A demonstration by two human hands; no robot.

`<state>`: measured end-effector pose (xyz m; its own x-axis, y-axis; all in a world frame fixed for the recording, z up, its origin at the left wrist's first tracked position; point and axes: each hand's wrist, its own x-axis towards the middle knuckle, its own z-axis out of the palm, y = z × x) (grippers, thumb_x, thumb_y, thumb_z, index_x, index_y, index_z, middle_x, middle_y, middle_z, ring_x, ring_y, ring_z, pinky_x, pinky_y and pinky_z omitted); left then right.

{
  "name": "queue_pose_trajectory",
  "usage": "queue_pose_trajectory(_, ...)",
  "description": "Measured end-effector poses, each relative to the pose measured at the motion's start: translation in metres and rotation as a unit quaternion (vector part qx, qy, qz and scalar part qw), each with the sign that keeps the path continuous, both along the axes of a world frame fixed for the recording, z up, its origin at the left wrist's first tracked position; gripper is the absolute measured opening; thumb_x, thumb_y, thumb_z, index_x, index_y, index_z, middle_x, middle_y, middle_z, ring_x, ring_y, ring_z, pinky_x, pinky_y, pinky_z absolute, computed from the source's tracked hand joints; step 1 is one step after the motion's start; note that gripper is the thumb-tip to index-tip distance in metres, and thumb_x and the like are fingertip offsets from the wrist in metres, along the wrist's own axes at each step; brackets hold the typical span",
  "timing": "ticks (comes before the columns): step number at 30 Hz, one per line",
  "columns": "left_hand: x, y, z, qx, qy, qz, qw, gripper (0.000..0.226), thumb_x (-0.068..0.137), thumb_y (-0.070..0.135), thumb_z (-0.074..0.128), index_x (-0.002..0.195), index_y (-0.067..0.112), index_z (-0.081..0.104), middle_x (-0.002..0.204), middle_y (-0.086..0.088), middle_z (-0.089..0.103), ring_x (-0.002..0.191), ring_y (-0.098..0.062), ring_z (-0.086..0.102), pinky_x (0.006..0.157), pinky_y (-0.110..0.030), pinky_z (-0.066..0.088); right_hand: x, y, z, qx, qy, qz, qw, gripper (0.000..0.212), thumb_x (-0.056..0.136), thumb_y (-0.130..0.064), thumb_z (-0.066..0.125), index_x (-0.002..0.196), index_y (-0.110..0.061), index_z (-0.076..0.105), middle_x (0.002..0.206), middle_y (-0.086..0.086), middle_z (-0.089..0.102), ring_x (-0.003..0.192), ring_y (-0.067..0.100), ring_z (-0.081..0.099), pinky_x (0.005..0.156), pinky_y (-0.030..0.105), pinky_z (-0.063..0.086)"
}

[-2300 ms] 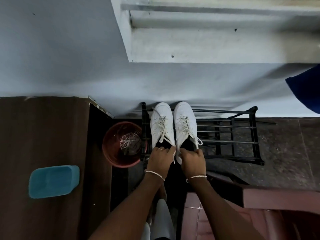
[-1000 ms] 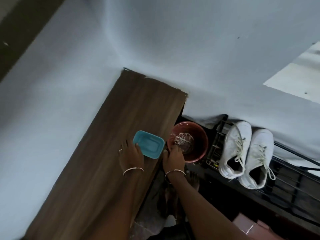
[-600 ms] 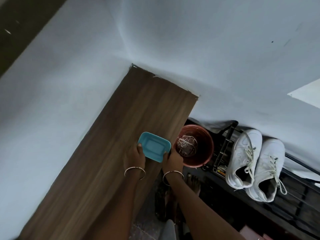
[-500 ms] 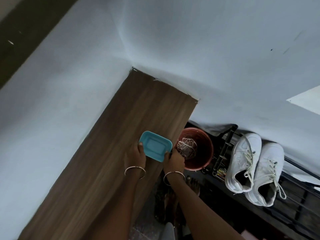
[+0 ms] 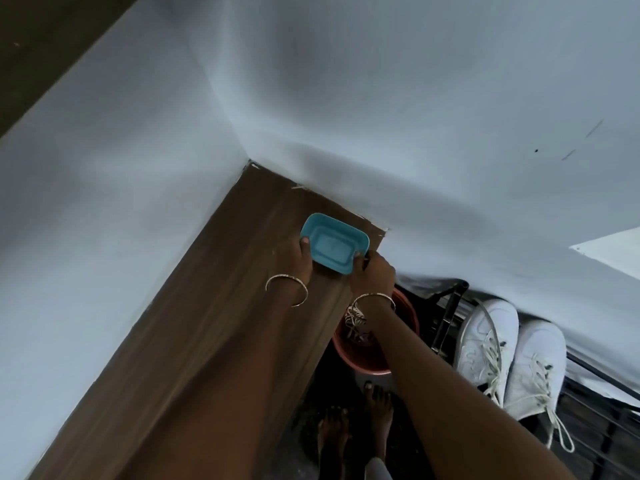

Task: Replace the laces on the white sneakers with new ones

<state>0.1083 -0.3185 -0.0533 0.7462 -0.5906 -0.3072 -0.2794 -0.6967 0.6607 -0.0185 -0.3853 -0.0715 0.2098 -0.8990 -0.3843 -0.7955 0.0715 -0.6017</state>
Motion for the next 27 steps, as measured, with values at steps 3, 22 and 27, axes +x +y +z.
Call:
queue_pose_trajectory(3,0.005,-0.014,-0.006,0.026,0.007,-0.007,1.0,0.033,0.104,0.027,0.042,0.109,-0.001,0.059,0.105,-0.023,0.066,0.102,-0.042,0.061,0.089,-0.048,0.047,0.004,-0.016,-0.004,-0.01,0.014,0.016,1.0,0.039,0.104,-0.028,0.042,0.11,0.003,0.065,0.103,0.022,0.069,0.098,0.039,0.064,0.069,0.032,0.036)
queue_pose_trajectory(22,0.006,-0.031,-0.029,0.061,-0.032,-0.037,0.997,0.052,0.106,0.029,0.04,0.152,0.006,0.031,0.15,-0.019,0.041,0.134,-0.039,0.043,0.109,-0.04,0.029,0.002,-0.027,-0.028,0.002,-0.007,0.029,1.0,0.039,0.107,-0.027,0.035,0.123,-0.001,0.059,0.11,0.023,0.067,0.103,0.039,0.061,0.073,0.033,0.039)
queue_pose_trajectory(27,-0.017,-0.013,-0.018,0.092,-0.19,-0.037,0.977,0.043,0.102,0.024,0.047,0.142,0.008,0.043,0.133,-0.014,0.054,0.105,-0.038,0.061,0.087,-0.048,0.048,-0.009,-0.018,-0.02,0.007,-0.009,-0.025,1.0,0.041,0.107,-0.028,0.035,0.12,0.002,0.06,0.117,0.024,0.063,0.111,0.038,0.057,0.081,0.037,0.038)
